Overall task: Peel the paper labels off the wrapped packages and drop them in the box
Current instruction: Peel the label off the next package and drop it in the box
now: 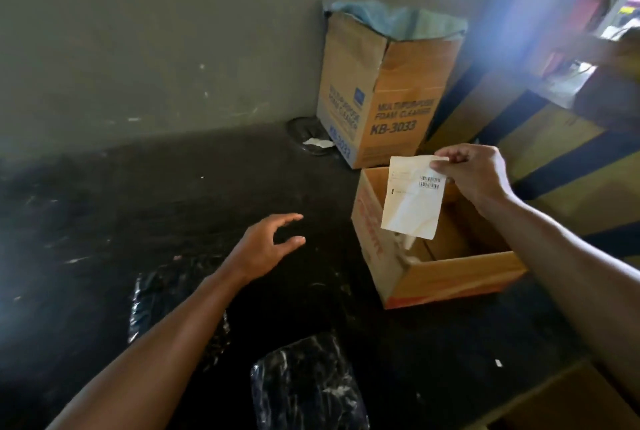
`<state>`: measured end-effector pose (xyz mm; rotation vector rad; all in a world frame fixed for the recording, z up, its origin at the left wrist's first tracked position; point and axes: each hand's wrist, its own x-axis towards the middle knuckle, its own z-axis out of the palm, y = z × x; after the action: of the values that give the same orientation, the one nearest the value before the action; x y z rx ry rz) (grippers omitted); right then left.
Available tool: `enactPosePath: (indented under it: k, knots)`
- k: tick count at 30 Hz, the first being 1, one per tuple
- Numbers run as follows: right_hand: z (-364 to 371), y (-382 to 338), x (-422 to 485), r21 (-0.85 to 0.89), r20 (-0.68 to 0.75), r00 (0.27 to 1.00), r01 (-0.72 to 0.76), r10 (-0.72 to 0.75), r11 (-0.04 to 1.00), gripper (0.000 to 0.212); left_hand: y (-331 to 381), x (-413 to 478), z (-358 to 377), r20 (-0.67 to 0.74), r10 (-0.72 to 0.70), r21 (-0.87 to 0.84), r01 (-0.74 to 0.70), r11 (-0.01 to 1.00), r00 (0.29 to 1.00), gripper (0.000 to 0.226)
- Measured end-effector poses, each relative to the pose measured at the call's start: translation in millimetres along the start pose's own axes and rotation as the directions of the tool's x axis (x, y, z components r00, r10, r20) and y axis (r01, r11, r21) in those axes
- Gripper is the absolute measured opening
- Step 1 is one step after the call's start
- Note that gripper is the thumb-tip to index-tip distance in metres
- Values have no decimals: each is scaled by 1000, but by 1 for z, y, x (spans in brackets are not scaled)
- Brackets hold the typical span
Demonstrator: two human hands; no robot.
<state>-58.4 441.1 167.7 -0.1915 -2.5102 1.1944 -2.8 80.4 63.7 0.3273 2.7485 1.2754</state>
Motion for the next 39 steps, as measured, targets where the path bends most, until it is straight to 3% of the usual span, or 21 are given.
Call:
enactPosePath:
  k: [6,14,18,22,26,29,31,33,39]
  knots:
    - [-36,77,46,-61,-38,999,-13,10,998,12,77,65,87,118,43,28,-46,999,992,57]
    - [-35,165,71,-99,51,992,-109,115,989,25,130,114,182,59,135,131,-142,981,989,58]
    - [-26,195,71,-127,96,973,-199,212,972,21,141,127,222,39,92,258,-99,961,995,65]
    - [-19,215,71,-94,167,949,-255,268,962,15,133,132,244,10,61,520,-57,853,998,76]
    - [-13,227,77,162,155,880,-472,450,867,30,128,135,247,24,46,586,-51,809,999,76]
    - [-9,231,80,240,170,843,-537,510,808,22,130,134,248,1,44,591,-36,806,999,75]
    - [-10,229,80,109,222,867,-476,446,873,8,131,133,248,-11,39,598,-25,801,999,74]
    - [-10,229,78,-79,236,908,-338,347,938,12,132,132,248,-16,38,597,-21,802,999,73]
    - [-6,229,75,-117,254,939,-206,230,972,9,135,133,247,-2,39,586,-30,810,999,69]
